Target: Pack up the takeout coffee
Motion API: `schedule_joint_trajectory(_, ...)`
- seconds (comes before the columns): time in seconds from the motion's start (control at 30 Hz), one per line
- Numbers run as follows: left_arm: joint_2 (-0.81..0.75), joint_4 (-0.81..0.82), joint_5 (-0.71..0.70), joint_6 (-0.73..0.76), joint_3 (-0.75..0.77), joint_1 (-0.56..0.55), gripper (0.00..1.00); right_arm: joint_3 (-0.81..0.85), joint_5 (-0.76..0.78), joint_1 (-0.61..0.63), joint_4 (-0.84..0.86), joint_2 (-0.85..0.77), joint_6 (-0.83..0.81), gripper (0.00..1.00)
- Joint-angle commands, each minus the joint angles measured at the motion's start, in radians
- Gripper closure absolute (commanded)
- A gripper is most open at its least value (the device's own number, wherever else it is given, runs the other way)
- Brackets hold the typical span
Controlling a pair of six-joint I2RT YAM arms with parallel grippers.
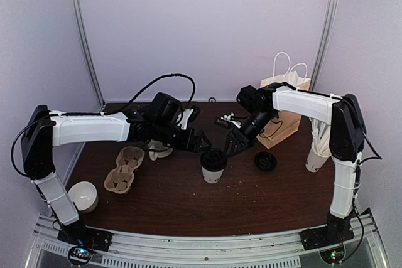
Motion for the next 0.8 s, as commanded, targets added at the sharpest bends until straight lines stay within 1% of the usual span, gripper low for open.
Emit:
schedule_joint_trajectory(0.0,0.069,0.055,0.105,-0.012,0.045,0.008,0.22,-0.044,0.006,-0.015,0.042,-0.053,0.005,0.42)
schedule_joint_trajectory(0.13,0.107,0.060,0.122,-0.018,0.034,0.008,0.26,-0.060,-0.023,-0.036,0.059,-0.041,0.017,0.44)
schedule_joint_trajectory(0.3,0.132,0.048,0.107,-0.020,0.015,0.009,0.32,-0.053,-0.067,-0.052,0.068,-0.008,0.038,0.45)
schedule_joint_trajectory(0.4,0.132,0.047,0.094,-0.029,-0.002,0.009,0.33,-0.059,-0.123,-0.053,0.083,0.017,0.063,0.46)
schedule_joint_trajectory(0.53,0.138,0.047,0.094,-0.036,-0.010,0.009,0.35,-0.062,-0.218,-0.052,0.093,0.046,0.079,0.43)
schedule_joint_trajectory(0.67,0.157,0.034,0.105,-0.040,-0.011,0.010,0.36,-0.094,-0.244,-0.044,0.115,0.033,0.086,0.41)
schedule_joint_trajectory(0.77,0.169,0.033,0.108,-0.048,-0.014,0.010,0.37,-0.128,-0.260,-0.044,0.134,0.023,0.090,0.42)
